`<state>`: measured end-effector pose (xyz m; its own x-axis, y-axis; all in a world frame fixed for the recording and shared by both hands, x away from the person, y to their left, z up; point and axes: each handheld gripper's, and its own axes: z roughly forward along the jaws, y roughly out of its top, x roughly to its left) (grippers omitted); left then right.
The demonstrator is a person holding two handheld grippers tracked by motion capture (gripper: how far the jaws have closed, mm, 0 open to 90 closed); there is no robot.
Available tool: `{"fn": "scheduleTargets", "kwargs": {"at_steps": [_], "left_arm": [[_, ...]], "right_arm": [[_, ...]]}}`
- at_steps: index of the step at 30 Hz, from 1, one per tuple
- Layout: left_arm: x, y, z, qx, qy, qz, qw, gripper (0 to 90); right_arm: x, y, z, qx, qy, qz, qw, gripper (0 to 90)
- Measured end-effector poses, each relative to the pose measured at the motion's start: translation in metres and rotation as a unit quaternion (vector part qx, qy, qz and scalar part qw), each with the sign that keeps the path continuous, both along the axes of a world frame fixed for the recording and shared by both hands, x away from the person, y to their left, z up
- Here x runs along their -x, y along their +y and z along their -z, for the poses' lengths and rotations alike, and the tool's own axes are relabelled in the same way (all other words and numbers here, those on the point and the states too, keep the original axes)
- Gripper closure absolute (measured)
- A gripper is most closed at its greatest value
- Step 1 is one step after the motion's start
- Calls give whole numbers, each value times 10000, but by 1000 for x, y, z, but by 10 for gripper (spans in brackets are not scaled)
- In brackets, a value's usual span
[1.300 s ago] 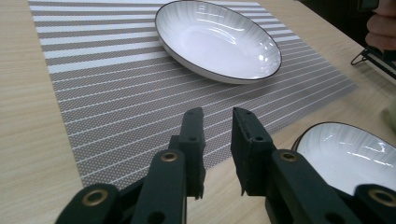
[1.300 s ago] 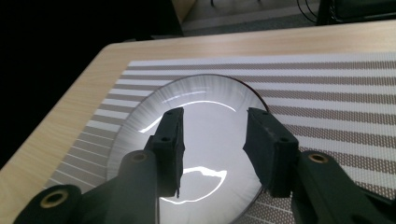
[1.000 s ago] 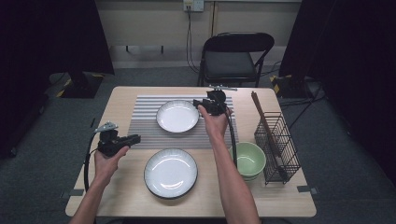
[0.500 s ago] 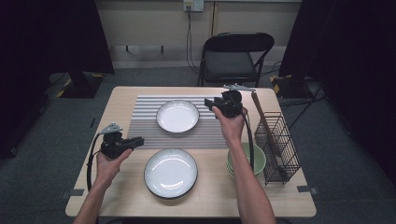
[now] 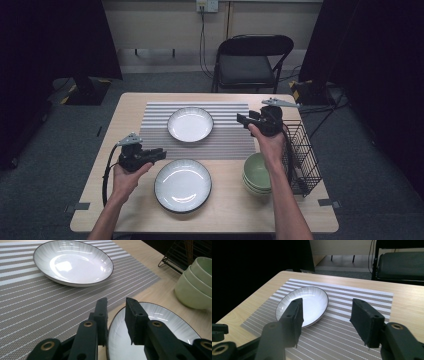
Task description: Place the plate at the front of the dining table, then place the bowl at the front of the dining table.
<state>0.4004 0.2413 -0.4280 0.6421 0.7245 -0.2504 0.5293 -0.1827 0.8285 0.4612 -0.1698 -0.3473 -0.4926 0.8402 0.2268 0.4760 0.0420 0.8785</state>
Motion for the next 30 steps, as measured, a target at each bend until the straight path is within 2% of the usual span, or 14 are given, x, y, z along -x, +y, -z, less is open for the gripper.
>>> {"fn": "scheduleTargets", "kwargs": {"at_steps": [3, 4, 8, 12, 14, 15, 17, 23, 25, 26, 28, 30], "left_arm": [[0, -6, -4, 24, -36, 98, 9999, 708], [0, -13, -9, 24, -116, 246, 9996, 720], [-1, -23, -15, -53, -183, 321, 9993, 717], [-2, -37, -21, -67, -248, 479, 9985, 699], [-3, -40, -21, -71, -212, 512, 9984, 694], [-4, -47, -22, -67, -170, 551, 9983, 688], [-4, -55, -23, -116, -198, 645, 9977, 678], [-3, -80, -28, -59, -235, 892, 9957, 677], [-3, -84, -28, -67, -234, 932, 9953, 680], [-3, -92, -29, -87, -232, 1006, 9946, 679], [-3, -97, -30, -98, -245, 1057, 9940, 673], [-2, -105, -31, -83, -240, 1129, 9933, 668]], "right_arm": [[7, -6, -1, 5, -37, -28, 10000, 413], [10, -9, -2, 19, -80, -45, 10000, 407], [16, -15, -4, 52, -129, -30, 9999, 390], [29, -27, -1, 54, -132, 31, 9999, 347], [31, -30, -1, 13, -104, 88, 9999, 327], [34, -36, -2, 49, -162, 171, 9997, 321], [39, -41, -3, 27, -204, 229, 9995, 305], [53, -56, -1, 101, -220, 337, 9991, 274], [56, -61, 1, 114, -215, 367, 9990, 274], [58, -64, 1, 79, -236, 396, 9989, 275], [59, -65, 1, 75, -234, 398, 9989, 274], [65, -69, -4, 54, -332, 423, 9985, 272]]}}
